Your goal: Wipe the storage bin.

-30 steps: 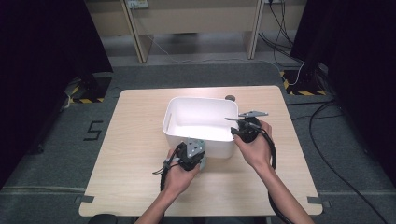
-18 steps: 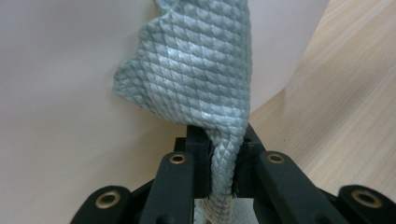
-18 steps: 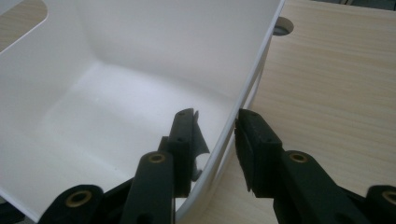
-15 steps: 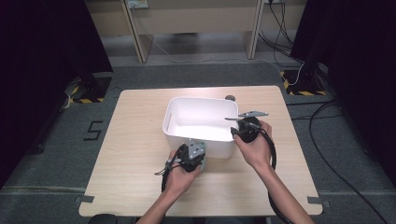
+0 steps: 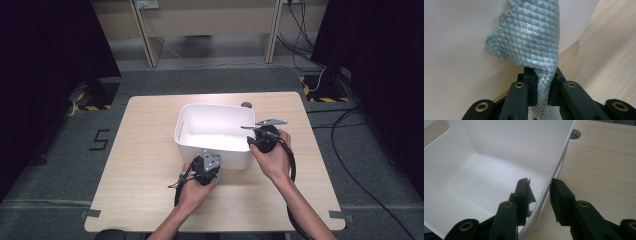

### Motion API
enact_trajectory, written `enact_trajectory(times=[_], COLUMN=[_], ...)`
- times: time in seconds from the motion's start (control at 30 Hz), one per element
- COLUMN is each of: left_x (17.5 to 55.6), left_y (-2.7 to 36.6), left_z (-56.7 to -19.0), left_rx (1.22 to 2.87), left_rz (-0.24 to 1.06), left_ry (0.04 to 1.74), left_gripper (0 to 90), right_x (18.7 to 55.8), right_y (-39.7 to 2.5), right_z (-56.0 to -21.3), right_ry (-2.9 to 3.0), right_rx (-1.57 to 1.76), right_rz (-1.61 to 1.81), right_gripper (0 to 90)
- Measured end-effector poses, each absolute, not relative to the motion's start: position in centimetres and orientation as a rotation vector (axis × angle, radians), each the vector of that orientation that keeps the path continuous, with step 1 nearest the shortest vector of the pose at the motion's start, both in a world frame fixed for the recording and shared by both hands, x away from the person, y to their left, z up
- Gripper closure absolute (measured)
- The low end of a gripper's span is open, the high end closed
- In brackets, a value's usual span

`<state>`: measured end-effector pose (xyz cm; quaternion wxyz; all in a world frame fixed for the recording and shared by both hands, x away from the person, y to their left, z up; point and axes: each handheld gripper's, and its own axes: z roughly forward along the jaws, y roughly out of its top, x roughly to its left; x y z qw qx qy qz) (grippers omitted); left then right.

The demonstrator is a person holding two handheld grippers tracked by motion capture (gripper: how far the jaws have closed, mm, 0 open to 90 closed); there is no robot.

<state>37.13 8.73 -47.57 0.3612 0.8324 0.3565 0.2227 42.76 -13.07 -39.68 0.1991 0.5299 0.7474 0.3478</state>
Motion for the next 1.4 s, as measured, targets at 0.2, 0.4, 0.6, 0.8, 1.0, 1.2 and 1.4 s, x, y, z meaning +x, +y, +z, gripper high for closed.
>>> enact_trajectory(times=[0.2,0.4,0.6,0.8,1.0,1.2,1.4], left_x=[37.1,37.1,37.1,37.1,37.0,36.9,36.8], left_y=[8.6,8.5,8.1,7.9,7.8,7.7,7.7], left_z=[-47.6,-47.6,-47.7,-47.6,-47.4,-46.5,-45.5], left_rx=[2.147,2.143,2.149,2.15,2.13,2.101,2.089], left_rz=[0.576,0.575,0.569,0.564,0.563,0.557,0.557], left_ry=[0.921,0.928,0.924,0.916,0.916,0.911,0.896], left_gripper=[80.8,80.7,80.7,80.7,80.8,80.9,80.9], right_x=[42.8,42.8,42.8,42.8,42.8,42.8,42.8], right_y=[-13.1,-13.1,-13.1,-13.1,-13.1,-13.1,-13.1], right_z=[-39.7,-39.7,-39.7,-39.7,-39.7,-39.7,-39.7], right_ry=[2.089,2.089,2.089,2.089,2.09,2.089,2.091], right_rx=[1.483,1.482,1.481,1.482,1.487,1.486,1.484], right_rz=[0.971,0.972,0.972,0.973,0.973,0.973,0.971], right_gripper=[68.5,68.5,68.5,68.5,68.4,68.4,68.4])
